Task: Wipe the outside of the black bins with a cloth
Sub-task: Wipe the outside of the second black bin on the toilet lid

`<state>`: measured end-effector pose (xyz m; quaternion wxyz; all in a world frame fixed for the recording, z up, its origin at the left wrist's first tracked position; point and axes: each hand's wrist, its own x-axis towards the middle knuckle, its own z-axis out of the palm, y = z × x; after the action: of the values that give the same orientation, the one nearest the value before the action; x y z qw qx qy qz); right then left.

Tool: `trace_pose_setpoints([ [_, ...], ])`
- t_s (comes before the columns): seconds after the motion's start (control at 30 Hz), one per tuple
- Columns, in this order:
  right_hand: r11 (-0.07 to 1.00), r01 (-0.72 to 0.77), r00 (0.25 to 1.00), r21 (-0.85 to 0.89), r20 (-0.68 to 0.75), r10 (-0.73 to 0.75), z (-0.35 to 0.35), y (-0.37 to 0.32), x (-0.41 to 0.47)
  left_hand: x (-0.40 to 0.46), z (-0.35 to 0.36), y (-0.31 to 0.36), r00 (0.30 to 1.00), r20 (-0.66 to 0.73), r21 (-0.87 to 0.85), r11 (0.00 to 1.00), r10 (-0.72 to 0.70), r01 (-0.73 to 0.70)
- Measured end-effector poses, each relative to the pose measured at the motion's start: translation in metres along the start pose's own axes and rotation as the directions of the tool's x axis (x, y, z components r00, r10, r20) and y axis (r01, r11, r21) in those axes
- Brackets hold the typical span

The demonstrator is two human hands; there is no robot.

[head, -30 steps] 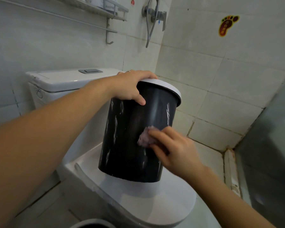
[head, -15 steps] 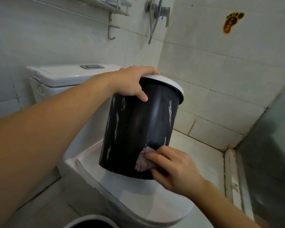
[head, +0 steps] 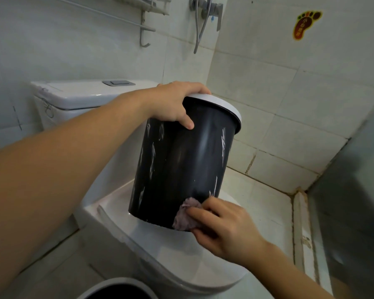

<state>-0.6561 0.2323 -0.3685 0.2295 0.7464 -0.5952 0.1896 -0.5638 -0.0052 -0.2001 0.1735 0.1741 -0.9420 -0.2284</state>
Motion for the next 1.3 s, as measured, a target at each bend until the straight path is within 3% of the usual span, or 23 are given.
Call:
trace_pose_setpoints([
  [0.07, 1.000, -0.005, 1.000, -0.020, -0.019, 0.005, -0.004, 0.005, 0.007, 0.000, 0.000, 0.000, 1.000, 0.006, -0.014, 1.000, 0.003, -0.003],
  [0.27, 0.973, -0.228, 0.955, 0.022, -0.190, 0.228, -0.019, 0.016, 0.044, 0.002, 0.002, 0.001, 1.000, 0.007, -0.018, 1.000, 0.004, -0.003],
  [0.53, 0.999, 0.007, 1.000, 0.040, 0.023, -0.008, -0.005, 0.001, 0.005, 0.000, 0.000, -0.002, 1.000, 0.019, -0.049, 0.999, 0.009, -0.008],
  [0.6, 1.000, -0.010, 1.000, 0.004, -0.021, 0.010, -0.008, 0.007, 0.013, 0.000, 0.000, -0.002, 1.000, 0.015, -0.043, 0.999, 0.005, -0.005],
  [0.77, 0.977, -0.212, 0.951, 0.005, -0.229, 0.208, -0.014, 0.015, 0.039, 0.001, 0.001, -0.001, 1.000, 0.008, -0.023, 1.000, 0.013, -0.013],
  [0.83, 0.984, -0.178, 0.961, 0.017, -0.213, 0.178, -0.010, 0.010, 0.035, 0.001, 0.000, -0.002, 1.000, 0.008, -0.035, 0.999, 0.017, -0.017],
  [1.0, 0.998, 0.028, 1.000, 0.056, -0.005, -0.028, 0.005, -0.007, 0.006, 0.000, -0.001, -0.004, 1.000, 0.018, -0.058, 0.998, 0.006, -0.005],
  [1.07, 0.998, 0.035, 0.999, 0.050, -0.017, -0.035, 0.005, -0.005, 0.004, 0.001, -0.001, -0.005, 1.000, 0.014, -0.058, 0.998, 0.008, -0.007],
  [1.17, 0.997, -0.074, 0.988, 0.026, -0.135, 0.077, 0.000, 0.007, 0.012, 0.003, 0.000, -0.005, 1.000, 0.016, -0.068, 0.998, 0.011, -0.010],
  [1.3, 0.974, -0.194, 0.945, 0.119, -0.243, 0.218, 0.001, 0.013, 0.018, 0.004, 0.000, -0.005, 1.000, 0.012, -0.078, 0.997, 0.006, -0.005],
])
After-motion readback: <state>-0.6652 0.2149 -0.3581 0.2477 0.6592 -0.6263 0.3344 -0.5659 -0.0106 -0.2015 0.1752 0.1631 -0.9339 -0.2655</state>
